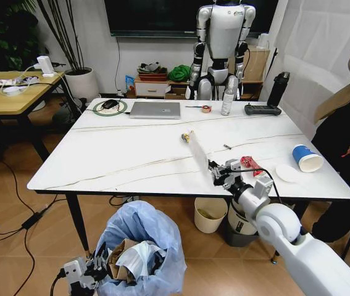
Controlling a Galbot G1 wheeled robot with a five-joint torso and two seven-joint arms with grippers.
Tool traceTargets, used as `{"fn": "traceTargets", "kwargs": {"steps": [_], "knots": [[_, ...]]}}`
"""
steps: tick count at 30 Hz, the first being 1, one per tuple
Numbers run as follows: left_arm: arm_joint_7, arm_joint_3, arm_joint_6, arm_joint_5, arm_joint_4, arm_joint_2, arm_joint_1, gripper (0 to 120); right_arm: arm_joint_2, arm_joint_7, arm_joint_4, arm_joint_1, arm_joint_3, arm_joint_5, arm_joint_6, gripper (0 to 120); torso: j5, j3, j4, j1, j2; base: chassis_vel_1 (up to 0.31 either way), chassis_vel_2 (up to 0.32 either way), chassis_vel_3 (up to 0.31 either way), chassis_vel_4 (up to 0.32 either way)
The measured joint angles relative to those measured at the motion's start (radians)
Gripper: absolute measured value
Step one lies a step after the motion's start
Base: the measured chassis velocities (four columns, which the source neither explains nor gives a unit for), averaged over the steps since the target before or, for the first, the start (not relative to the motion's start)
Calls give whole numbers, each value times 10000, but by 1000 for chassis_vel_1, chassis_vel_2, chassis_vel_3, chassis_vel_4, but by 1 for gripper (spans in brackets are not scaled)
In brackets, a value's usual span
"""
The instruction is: Pick up the trash bin and place the trash from the table into it.
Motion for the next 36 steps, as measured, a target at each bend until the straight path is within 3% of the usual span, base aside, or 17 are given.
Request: {"fn": "traceTargets", "kwargs": {"steps": [5,15,21,24,36], "knots": [[6,-84,38,-101,-12,115,37,0,-459,-1014,805,-204,-505,814,652,0,0,0,1,-2,1,0,0,0,0],[17,-179,137,-100,-162,270,67,0,-859,-1961,1367,66,-1707,1026,876,0,-2,0,1,-2,2,0,0,0,0],[38,-279,224,-166,-341,411,137,0,-1243,-3007,1141,903,-3857,157,1196,0,-1,0,1,-2,2,0,0,0,0],[45,-359,244,-259,-457,419,192,0,-981,-3135,674,1420,-4679,-550,1392,0,1,0,2,-1,1,0,0,0,0],[-54,-336,359,-532,-657,485,239,0,-762,-2992,-38,1302,-4386,-1728,1854,0,-1,0,0,0,1,0,0,0,0]]}}
